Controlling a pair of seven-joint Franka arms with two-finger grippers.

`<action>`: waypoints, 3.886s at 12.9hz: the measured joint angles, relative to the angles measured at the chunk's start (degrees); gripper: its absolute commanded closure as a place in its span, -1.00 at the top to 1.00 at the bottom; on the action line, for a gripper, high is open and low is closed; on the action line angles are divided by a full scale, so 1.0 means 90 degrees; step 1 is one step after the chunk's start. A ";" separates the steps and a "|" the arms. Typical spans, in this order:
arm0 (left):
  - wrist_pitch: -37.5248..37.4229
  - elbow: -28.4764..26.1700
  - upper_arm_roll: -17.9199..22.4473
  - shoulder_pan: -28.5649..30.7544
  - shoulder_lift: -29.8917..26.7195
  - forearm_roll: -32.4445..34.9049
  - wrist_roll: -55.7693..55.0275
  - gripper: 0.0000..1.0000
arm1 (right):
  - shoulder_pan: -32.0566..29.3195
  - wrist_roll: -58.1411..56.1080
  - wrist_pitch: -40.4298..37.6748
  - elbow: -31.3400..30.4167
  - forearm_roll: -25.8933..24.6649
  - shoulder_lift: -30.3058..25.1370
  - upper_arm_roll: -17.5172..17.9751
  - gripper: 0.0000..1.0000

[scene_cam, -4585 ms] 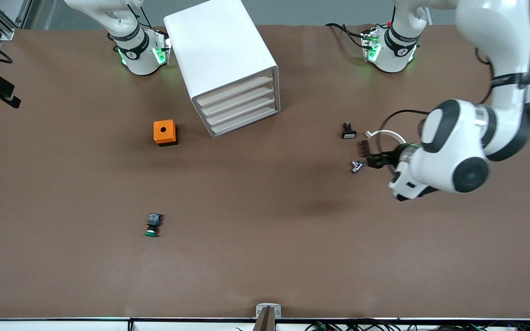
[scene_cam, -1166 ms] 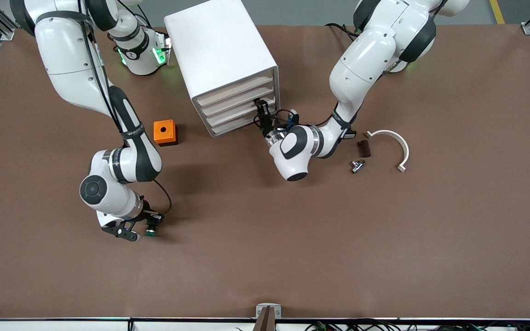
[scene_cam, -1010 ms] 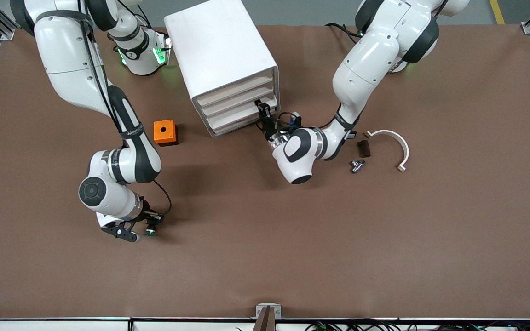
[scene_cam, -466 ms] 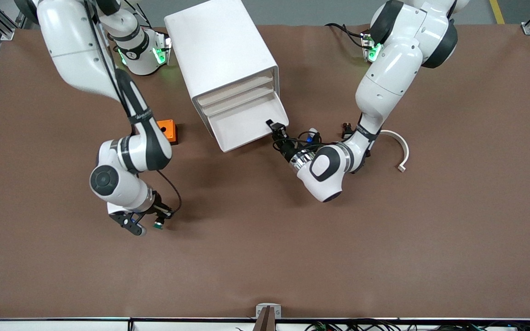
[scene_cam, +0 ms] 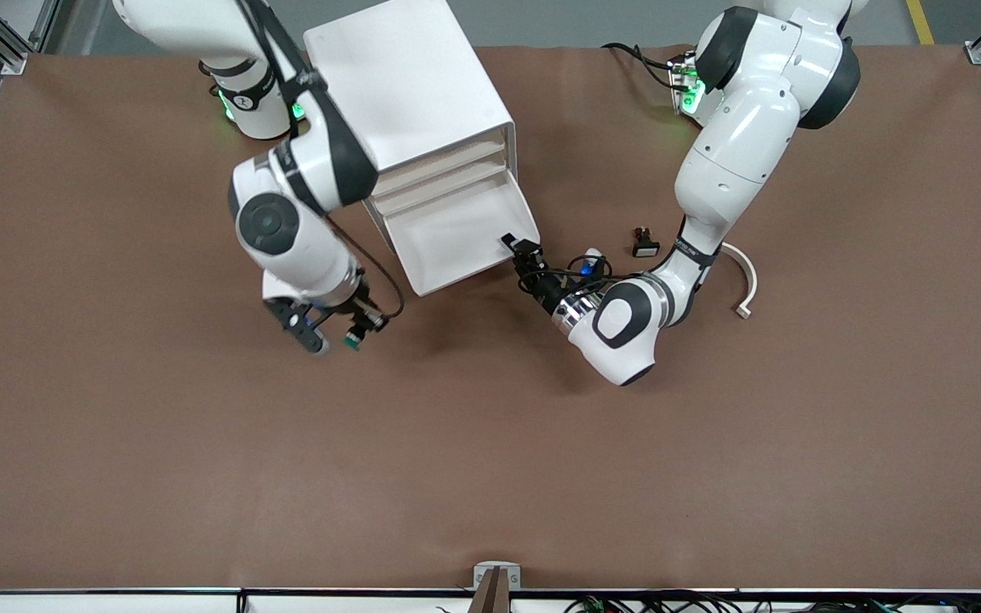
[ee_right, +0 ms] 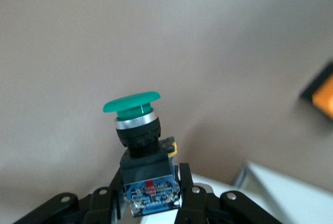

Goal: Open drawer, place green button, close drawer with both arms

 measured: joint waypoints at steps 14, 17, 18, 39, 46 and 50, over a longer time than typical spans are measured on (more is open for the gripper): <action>0.0597 0.1216 0.0123 0.0393 -0.1004 0.2142 0.6625 0.95 | 0.2344 0.4036 0.1092 -0.0433 -0.0048 0.0584 -0.0005 -0.99; 0.1740 0.1189 0.0024 0.0308 -0.1178 0.3276 0.6900 0.95 | 0.2437 0.4405 0.1151 -0.0378 -0.0052 0.0621 -0.0010 -0.99; 0.2095 0.1154 -0.0032 0.0243 -0.1221 0.3639 0.6927 0.95 | 0.2479 0.4512 0.1164 -0.0367 -0.0052 0.0628 -0.0010 -0.99; 0.4906 -0.1766 -0.0088 -0.1204 -0.2834 0.6169 0.6477 0.99 | 0.0693 0.0597 -0.1133 0.1071 -0.0110 0.0412 -0.0232 1.00; 0.4908 -0.1984 -0.0093 -0.1925 -0.2795 0.6496 0.5958 0.99 | -0.1164 -0.3383 -0.2605 0.1094 -0.0140 -0.0570 -0.0252 1.00; 0.4915 -0.2012 -0.0086 -0.2226 -0.2729 0.6509 0.5804 0.99 | -0.2422 -0.5625 -0.3607 0.1353 -0.0455 -0.0952 -0.0256 1.00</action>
